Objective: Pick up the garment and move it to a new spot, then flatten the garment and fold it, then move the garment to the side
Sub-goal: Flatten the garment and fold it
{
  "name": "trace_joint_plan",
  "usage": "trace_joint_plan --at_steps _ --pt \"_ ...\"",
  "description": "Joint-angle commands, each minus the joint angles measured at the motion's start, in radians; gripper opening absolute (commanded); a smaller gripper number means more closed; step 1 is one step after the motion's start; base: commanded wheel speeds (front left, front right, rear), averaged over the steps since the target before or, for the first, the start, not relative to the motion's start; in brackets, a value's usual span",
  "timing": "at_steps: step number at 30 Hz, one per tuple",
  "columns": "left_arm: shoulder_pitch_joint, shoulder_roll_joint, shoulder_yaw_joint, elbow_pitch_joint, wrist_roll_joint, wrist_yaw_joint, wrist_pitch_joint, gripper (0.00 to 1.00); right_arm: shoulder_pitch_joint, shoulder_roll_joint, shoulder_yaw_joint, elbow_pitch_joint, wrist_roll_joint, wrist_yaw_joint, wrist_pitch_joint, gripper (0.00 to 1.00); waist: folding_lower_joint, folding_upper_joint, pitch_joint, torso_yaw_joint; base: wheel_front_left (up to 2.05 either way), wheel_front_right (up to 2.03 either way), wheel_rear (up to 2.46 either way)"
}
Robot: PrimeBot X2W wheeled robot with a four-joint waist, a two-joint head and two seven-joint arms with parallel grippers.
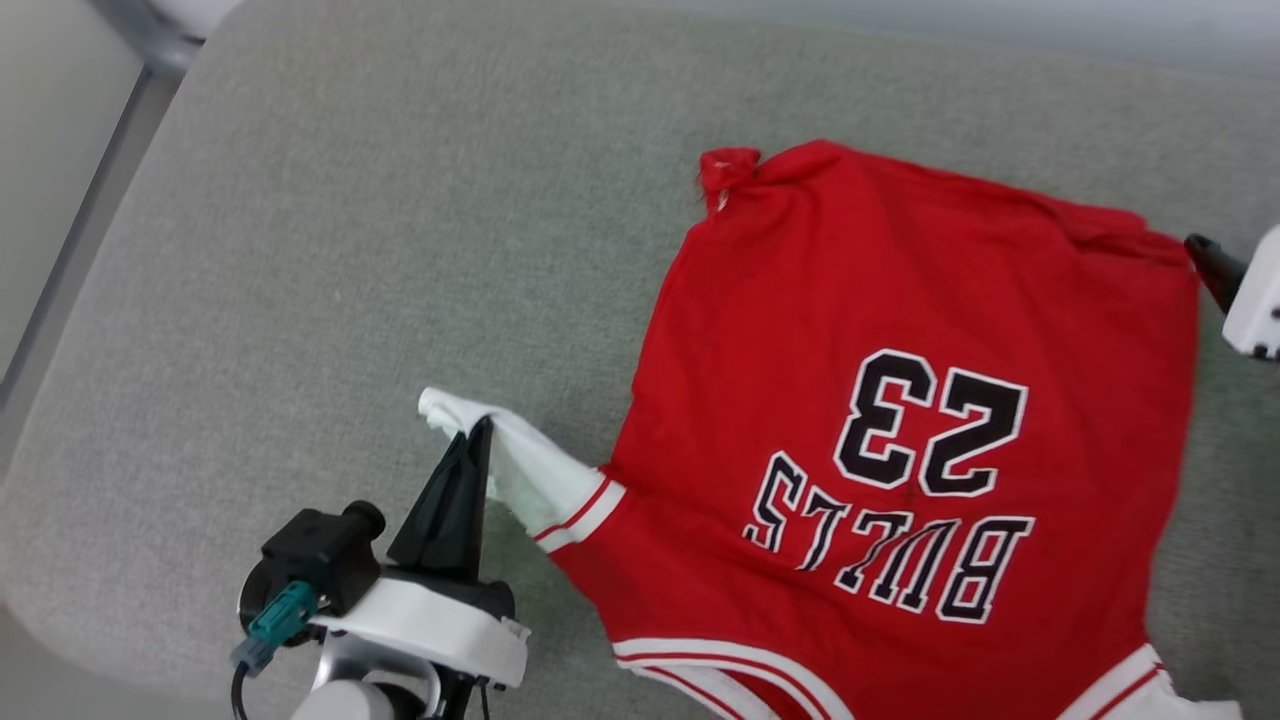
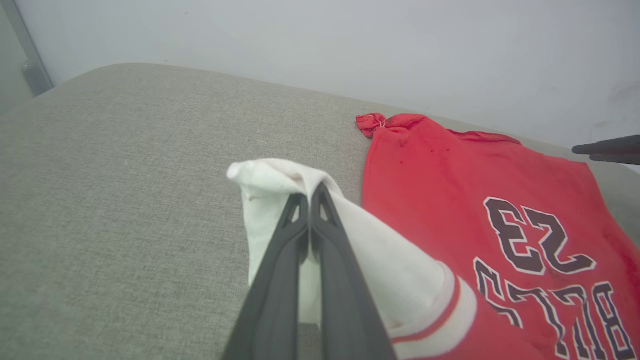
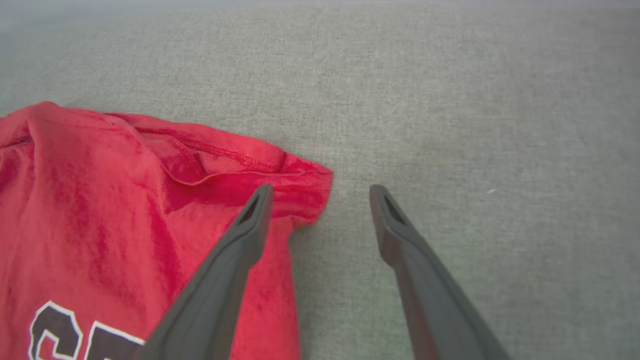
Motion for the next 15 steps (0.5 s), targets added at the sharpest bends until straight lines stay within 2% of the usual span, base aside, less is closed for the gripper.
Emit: trace_joint_plan --at_steps 1,8,13,14,15 --pt "-0.021 -0.006 -0.003 -0.002 0.006 -0.004 -0.008 0.00 -0.030 -0.007 0.009 0.016 -0.013 0.000 0.025 1.00 -0.0003 0.0000 0.044 0.035 0.00 0.00 0.00" --pt "-0.064 -0.028 -0.019 0.021 -0.005 -0.032 -0.033 0.00 -0.134 -0.017 0.032 0.106 -0.053 0.000 0.127 1.00 -0.0003 0.0000 0.107 0.062 0.00 0.00 0.00" --pt "-0.077 -0.036 -0.021 0.049 -0.010 -0.036 -0.048 0.00 -0.075 0.001 0.030 0.236 -0.065 -0.001 0.260 1.00 -0.0003 0.0000 0.114 0.072 0.00 0.00 0.00" --pt "-0.078 -0.038 -0.021 0.054 -0.012 -0.037 -0.050 0.00 -0.066 0.006 0.021 0.255 -0.062 -0.001 0.282 0.76 -0.0003 0.0000 0.113 0.073 0.00 0.00 0.00" --pt "-0.078 -0.038 -0.020 0.058 -0.012 -0.037 -0.050 0.00 -0.060 0.009 0.016 0.271 -0.061 -0.001 0.304 0.30 -0.0003 0.0000 0.112 0.074 0.00 0.00 0.00"
